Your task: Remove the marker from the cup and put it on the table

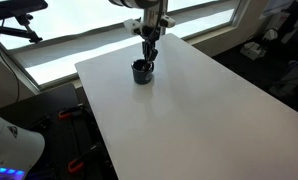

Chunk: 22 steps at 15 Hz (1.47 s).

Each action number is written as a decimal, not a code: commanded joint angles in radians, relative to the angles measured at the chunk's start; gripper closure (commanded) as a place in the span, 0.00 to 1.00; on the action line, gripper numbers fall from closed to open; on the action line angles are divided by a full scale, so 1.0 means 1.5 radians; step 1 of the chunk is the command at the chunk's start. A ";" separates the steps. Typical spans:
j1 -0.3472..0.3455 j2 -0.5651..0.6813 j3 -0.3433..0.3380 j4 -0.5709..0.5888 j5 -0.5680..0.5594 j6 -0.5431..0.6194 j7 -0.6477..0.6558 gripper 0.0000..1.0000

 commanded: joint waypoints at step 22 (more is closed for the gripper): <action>-0.012 -0.027 0.015 0.057 0.095 -0.007 -0.003 0.94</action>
